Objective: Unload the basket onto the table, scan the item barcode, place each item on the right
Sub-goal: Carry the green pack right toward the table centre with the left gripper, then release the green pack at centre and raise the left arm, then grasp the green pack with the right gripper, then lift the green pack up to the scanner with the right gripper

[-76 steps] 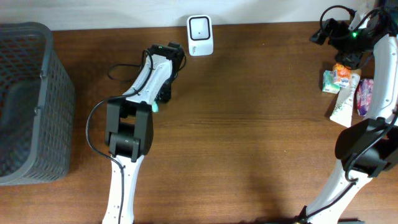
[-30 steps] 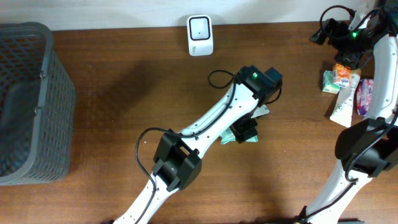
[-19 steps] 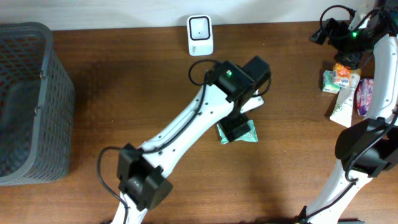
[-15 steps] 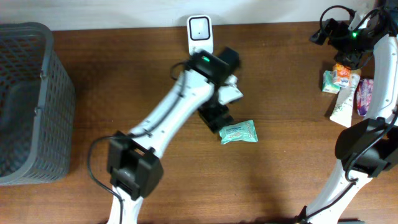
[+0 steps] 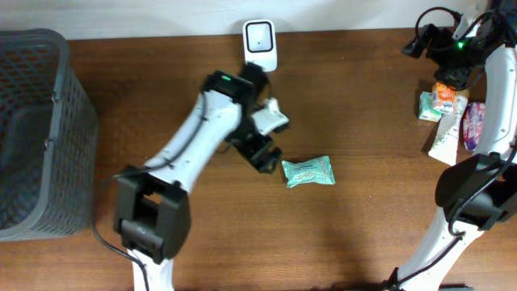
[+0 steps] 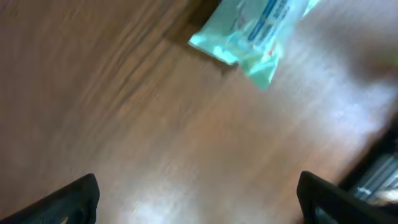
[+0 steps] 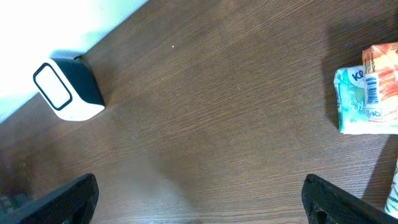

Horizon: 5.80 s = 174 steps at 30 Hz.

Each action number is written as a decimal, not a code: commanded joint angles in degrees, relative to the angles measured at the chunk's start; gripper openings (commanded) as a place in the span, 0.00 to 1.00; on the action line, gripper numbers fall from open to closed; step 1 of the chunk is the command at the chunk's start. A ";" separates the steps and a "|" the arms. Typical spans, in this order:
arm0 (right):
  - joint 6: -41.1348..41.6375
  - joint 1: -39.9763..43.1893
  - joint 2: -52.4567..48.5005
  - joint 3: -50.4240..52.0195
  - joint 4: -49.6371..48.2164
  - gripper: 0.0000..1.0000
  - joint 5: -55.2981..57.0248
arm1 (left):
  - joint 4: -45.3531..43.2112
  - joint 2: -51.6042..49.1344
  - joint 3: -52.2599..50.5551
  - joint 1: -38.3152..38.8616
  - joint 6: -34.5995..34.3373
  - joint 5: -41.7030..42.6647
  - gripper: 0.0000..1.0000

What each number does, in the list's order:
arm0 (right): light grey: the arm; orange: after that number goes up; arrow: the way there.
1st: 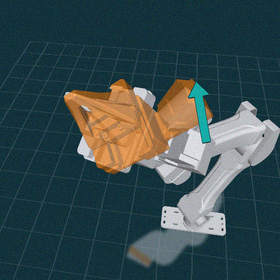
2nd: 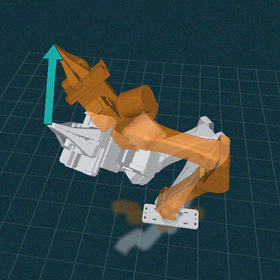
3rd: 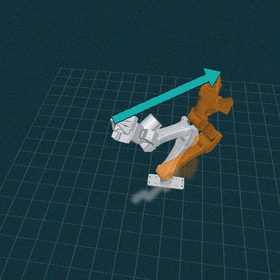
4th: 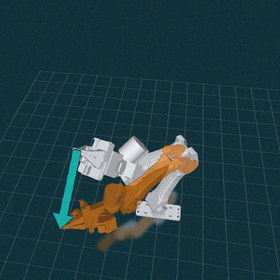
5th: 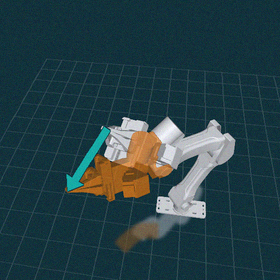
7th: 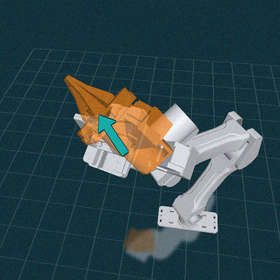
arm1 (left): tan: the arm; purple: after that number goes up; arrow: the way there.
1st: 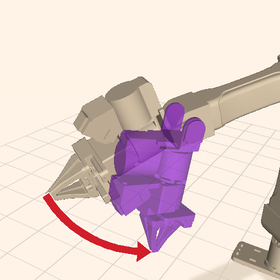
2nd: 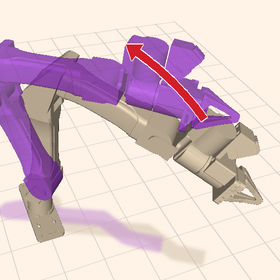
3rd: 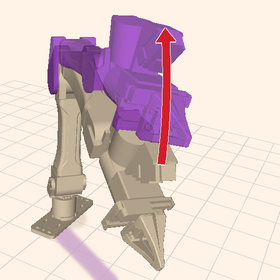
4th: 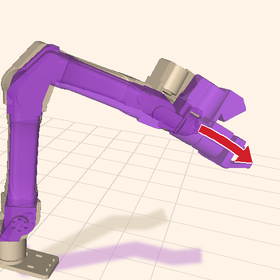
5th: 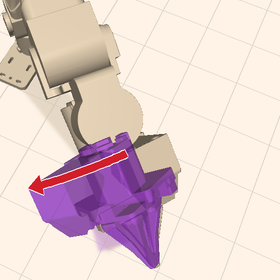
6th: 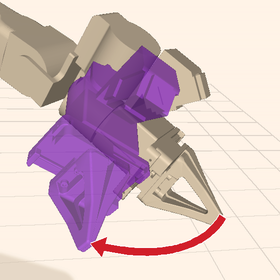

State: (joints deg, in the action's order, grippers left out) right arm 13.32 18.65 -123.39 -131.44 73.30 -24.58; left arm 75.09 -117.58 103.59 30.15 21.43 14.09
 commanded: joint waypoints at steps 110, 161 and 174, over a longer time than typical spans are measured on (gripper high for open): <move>-0.57 -42.47 -3.74 20.55 -10.93 0.90 22.01 | -12.39 4.02 1.42 -22.56 -33.77 -27.34 0.99; 13.22 -46.27 -11.89 16.22 -2.62 0.42 44.09 | -12.39 4.02 1.44 -22.56 -33.77 -27.32 0.99; -18.88 -22.38 -12.00 28.50 -5.60 0.43 -16.87 | -12.39 4.02 1.42 -22.56 -33.77 -27.32 0.99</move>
State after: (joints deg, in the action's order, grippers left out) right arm -3.77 -3.86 -135.63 -107.44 71.02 -34.70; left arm 62.78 -114.32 105.19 7.64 -11.62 -13.50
